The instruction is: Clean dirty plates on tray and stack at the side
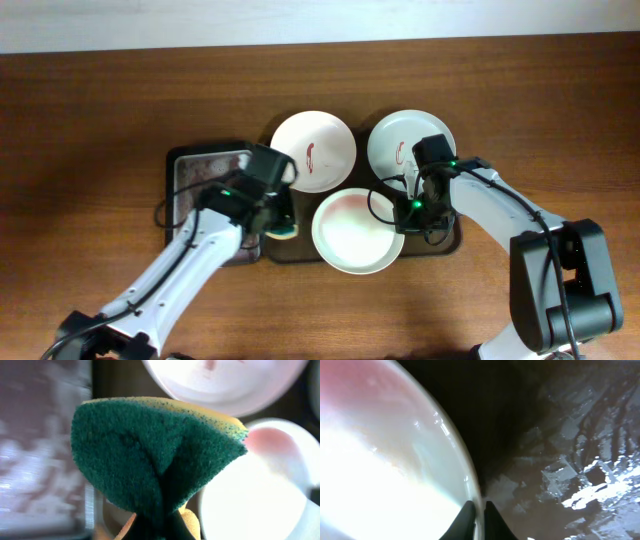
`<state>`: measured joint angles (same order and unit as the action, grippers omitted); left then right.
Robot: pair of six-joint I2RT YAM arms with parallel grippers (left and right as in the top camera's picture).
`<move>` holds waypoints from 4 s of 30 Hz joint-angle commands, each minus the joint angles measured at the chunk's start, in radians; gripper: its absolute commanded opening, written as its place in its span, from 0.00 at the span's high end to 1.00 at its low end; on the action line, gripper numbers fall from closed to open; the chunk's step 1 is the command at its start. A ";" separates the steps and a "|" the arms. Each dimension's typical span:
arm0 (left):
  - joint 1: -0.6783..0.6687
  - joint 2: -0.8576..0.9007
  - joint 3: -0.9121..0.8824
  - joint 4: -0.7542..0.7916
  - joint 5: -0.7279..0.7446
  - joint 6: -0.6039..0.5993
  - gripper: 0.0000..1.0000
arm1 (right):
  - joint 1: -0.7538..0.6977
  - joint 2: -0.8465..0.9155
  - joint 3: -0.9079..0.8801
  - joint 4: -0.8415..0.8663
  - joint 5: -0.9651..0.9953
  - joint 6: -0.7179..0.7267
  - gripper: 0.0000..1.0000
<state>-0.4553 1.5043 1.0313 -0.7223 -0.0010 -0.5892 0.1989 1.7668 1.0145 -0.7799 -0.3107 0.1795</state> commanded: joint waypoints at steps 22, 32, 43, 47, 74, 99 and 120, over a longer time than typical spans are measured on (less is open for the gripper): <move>0.371 0.212 -0.016 0.035 0.065 0.430 1.00 | 0.192 -0.276 0.202 -0.127 0.787 -0.002 0.96; 0.371 0.231 -0.016 0.038 0.065 0.430 0.96 | 0.597 -0.276 0.202 -0.001 1.398 -0.006 0.96; 0.371 0.231 -0.016 0.037 0.065 0.430 1.00 | 0.735 -0.276 0.202 0.087 1.667 -0.006 0.96; 0.371 0.231 -0.016 0.036 0.065 0.430 1.00 | 0.641 -0.276 0.201 0.029 1.236 0.156 0.96; 0.370 0.231 -0.016 0.032 0.065 0.426 0.96 | -0.748 -0.047 0.203 -0.012 0.210 0.264 0.39; 0.370 0.231 -0.016 0.032 0.069 0.426 0.95 | 0.146 0.176 0.426 0.333 0.232 -0.144 0.33; 0.372 0.230 -0.016 0.050 0.068 0.426 1.00 | 0.159 0.203 0.428 0.007 0.123 -0.013 0.96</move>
<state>-0.0872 1.7283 1.0172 -0.6903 0.0559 -0.1749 0.3580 2.0464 1.4380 -0.6907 -0.1856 0.1654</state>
